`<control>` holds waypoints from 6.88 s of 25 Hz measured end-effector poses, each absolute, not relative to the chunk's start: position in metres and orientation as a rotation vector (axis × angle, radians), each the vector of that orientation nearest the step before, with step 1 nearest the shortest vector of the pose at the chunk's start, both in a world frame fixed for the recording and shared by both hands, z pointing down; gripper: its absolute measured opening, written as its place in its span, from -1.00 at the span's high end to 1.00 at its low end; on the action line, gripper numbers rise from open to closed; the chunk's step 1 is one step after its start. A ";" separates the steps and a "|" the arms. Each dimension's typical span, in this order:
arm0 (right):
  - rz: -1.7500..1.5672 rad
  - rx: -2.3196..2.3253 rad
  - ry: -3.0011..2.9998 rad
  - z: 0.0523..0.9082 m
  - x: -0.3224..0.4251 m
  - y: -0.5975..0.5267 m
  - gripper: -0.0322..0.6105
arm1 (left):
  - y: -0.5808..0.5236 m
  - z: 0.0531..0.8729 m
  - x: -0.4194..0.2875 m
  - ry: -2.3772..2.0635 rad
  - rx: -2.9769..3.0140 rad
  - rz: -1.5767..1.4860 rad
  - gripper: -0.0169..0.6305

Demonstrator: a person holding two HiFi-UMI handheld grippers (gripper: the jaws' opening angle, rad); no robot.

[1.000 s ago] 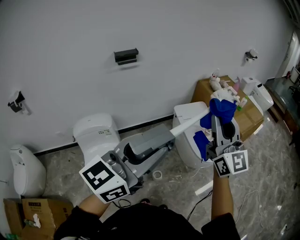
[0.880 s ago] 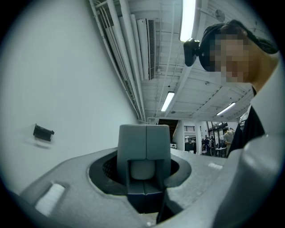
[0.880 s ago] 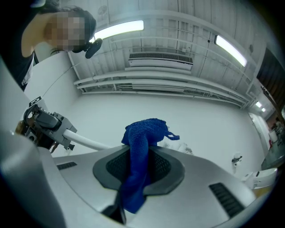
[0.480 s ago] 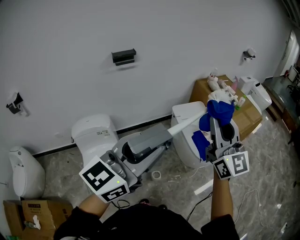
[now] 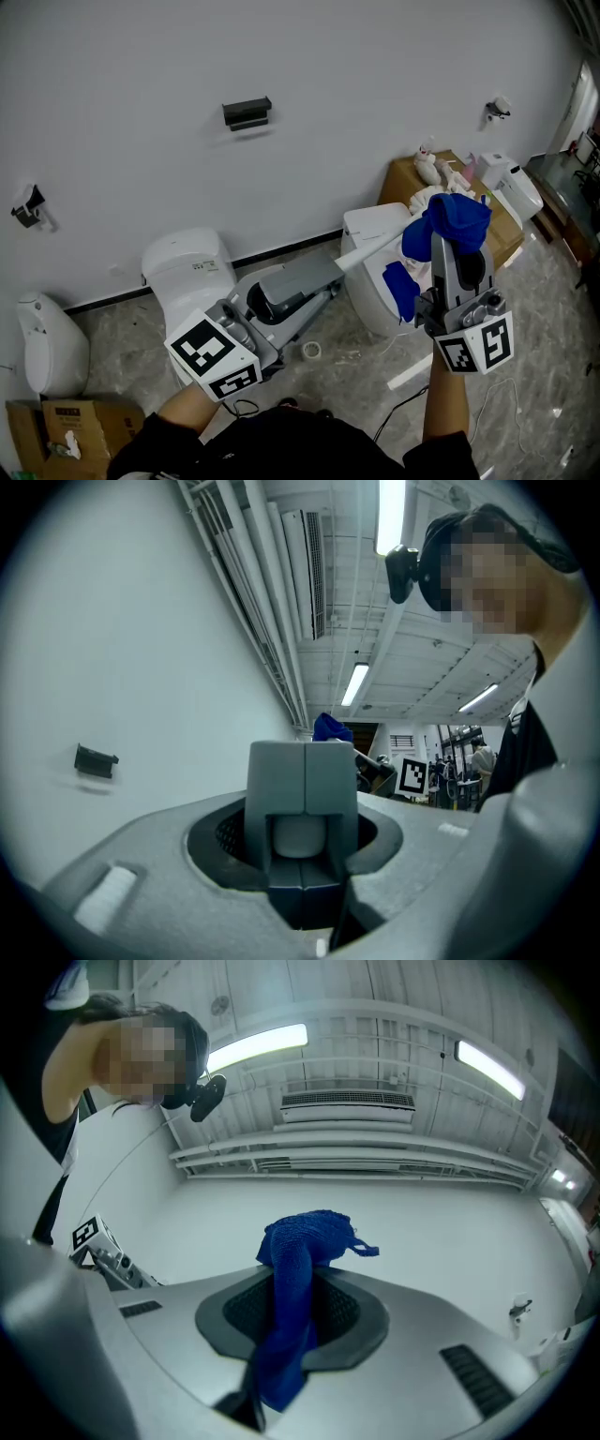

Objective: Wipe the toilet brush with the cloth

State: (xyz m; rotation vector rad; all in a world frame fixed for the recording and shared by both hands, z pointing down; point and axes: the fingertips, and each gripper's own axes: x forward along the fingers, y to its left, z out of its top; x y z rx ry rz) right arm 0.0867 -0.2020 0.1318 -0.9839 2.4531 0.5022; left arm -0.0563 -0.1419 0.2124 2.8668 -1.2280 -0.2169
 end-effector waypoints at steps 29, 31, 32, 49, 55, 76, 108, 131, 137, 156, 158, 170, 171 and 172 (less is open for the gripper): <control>0.535 -0.661 2.628 0.148 -0.010 -0.163 0.65 | -0.137 0.226 -0.034 -1.205 2.924 -0.103 0.44; 0.545 -0.678 2.639 0.150 -0.010 -0.164 0.65 | -0.138 0.226 -0.033 -1.205 2.923 -0.100 0.44; 0.551 -0.688 2.645 0.151 -0.010 -0.164 0.65 | -0.138 0.226 -0.033 -1.205 2.924 -0.099 0.44; 0.605 -0.829 2.724 0.172 -0.010 -0.177 0.65 | -0.138 0.224 -0.036 -1.279 2.968 -0.082 0.44; 0.602 -0.861 2.728 0.176 -0.005 -0.181 0.65 | -0.134 0.222 -0.034 -1.305 2.988 -0.073 0.44; 0.592 -0.928 2.754 0.179 0.003 -0.200 0.65 | -0.132 0.217 -0.040 -1.341 2.975 -0.087 0.44; 0.586 -1.220 2.682 0.193 0.065 -0.256 0.65 | -0.125 0.213 -0.045 -1.366 2.980 -0.095 0.44; 0.599 -1.376 2.661 0.204 0.087 -0.270 0.65 | -0.119 0.217 -0.048 -1.350 2.967 -0.087 0.44; 0.600 -1.337 2.658 0.202 0.085 -0.268 0.65 | -0.125 0.219 -0.051 -1.327 2.965 -0.079 0.44; 0.659 -1.118 2.475 0.145 0.090 -0.212 0.64 | -0.136 0.229 -0.049 -1.325 2.957 -0.062 0.44; 0.675 -1.095 2.473 0.141 0.089 -0.206 0.64 | -0.140 0.237 -0.049 -1.376 2.955 0.006 0.44; 0.586 -1.055 2.532 0.171 0.083 -0.195 0.64 | -0.158 0.218 -0.068 -1.455 2.896 -0.129 0.44; 0.568 -1.054 2.545 0.178 0.082 -0.196 0.64 | -0.159 0.216 -0.068 -1.460 2.893 -0.145 0.44; 0.549 -1.052 2.558 0.184 0.080 -0.197 0.64 | -0.159 0.214 -0.069 -1.462 2.893 -0.159 0.44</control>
